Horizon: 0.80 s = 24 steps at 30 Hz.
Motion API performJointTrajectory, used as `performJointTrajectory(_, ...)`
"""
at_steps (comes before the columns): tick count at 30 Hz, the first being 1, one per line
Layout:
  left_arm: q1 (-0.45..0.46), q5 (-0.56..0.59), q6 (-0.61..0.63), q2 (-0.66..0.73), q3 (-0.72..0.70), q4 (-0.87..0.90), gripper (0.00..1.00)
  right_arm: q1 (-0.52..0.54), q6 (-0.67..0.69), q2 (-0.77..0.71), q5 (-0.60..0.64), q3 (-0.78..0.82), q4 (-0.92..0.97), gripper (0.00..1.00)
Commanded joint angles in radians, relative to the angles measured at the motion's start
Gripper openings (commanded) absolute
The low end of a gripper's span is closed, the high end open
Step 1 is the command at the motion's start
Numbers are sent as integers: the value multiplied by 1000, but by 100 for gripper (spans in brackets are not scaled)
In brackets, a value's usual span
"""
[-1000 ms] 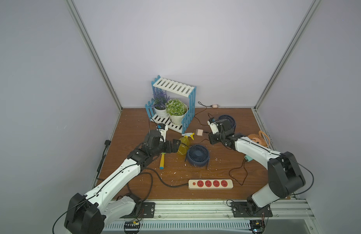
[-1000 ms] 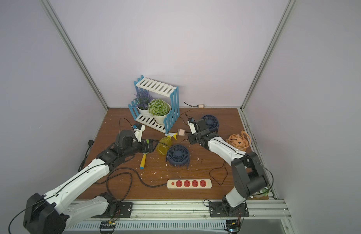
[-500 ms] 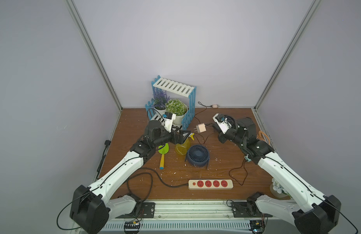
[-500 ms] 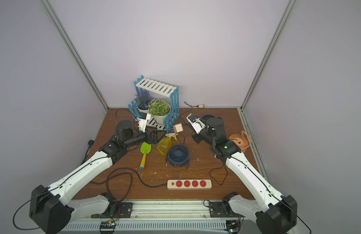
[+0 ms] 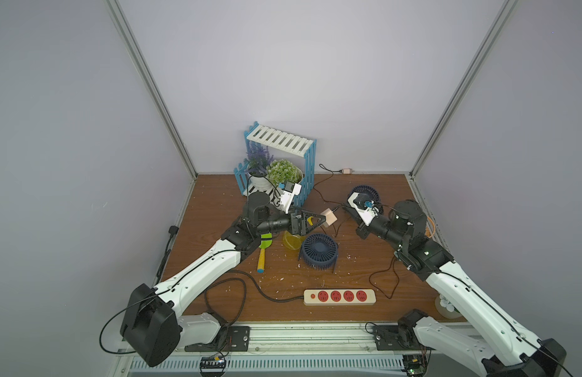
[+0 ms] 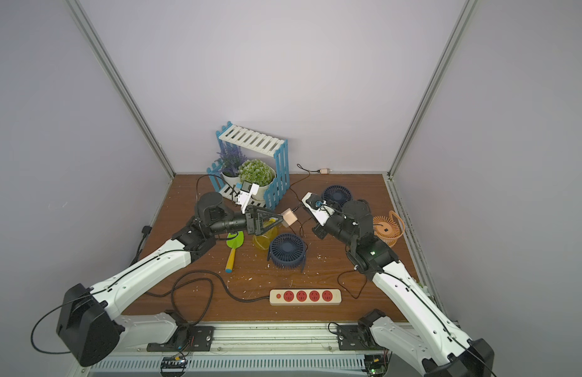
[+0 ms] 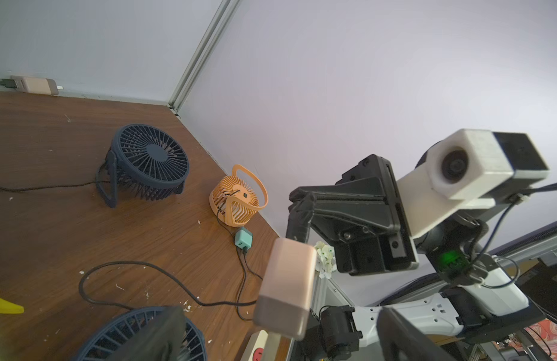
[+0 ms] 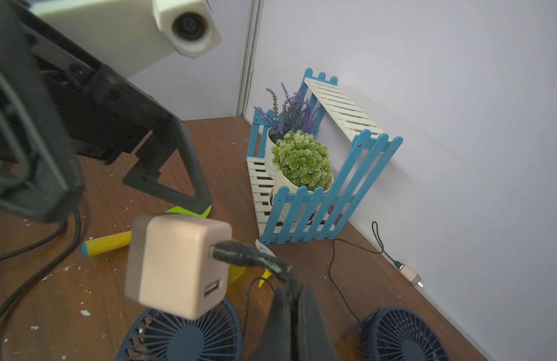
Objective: Plug the desk fan into the power strip
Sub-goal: Pick up the plug from the center of the board.
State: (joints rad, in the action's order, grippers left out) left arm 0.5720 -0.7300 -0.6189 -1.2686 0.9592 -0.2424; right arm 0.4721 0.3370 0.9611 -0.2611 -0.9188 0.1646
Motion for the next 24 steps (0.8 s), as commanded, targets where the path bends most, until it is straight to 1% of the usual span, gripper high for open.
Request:
performJointTrajectory(1, 9, 16, -38, 5, -25, -46, 99, 7, -14, -13, -11, 20, -57, 0)
performJointTrajectory(6, 23, 23, -59, -36, -18, -46, 98, 7, -35, 0, -32, 25, -82, 0)
performJointTrajectory(10, 53, 26, -35, -40, -11, -46, 91, 6, -37, 11, -21, 29, -87, 0)
performJointTrajectory(13, 66, 28, -23, -47, -19, -46, 84, 6, -37, 18, -27, 28, -86, 0)
performJointTrajectory(16, 73, 26, -30, -63, -14, -46, 73, 7, -43, 29, -31, 28, -90, 0)
performJointTrajectory(17, 76, 28, -30, -67, -11, -46, 69, 7, -47, 31, -59, 29, -92, 0)
performJointTrajectory(19, 79, 35, -28, -69, -6, -46, 61, 7, -62, 34, -73, 35, -101, 0)
performJointTrajectory(22, 80, 45, -20, -66, -7, -41, 45, 7, -89, 33, -87, 51, -121, 0)
performJointTrajectory(24, 80, 52, -12, -60, -11, -26, 32, 7, -105, 33, -89, 55, -127, 0)
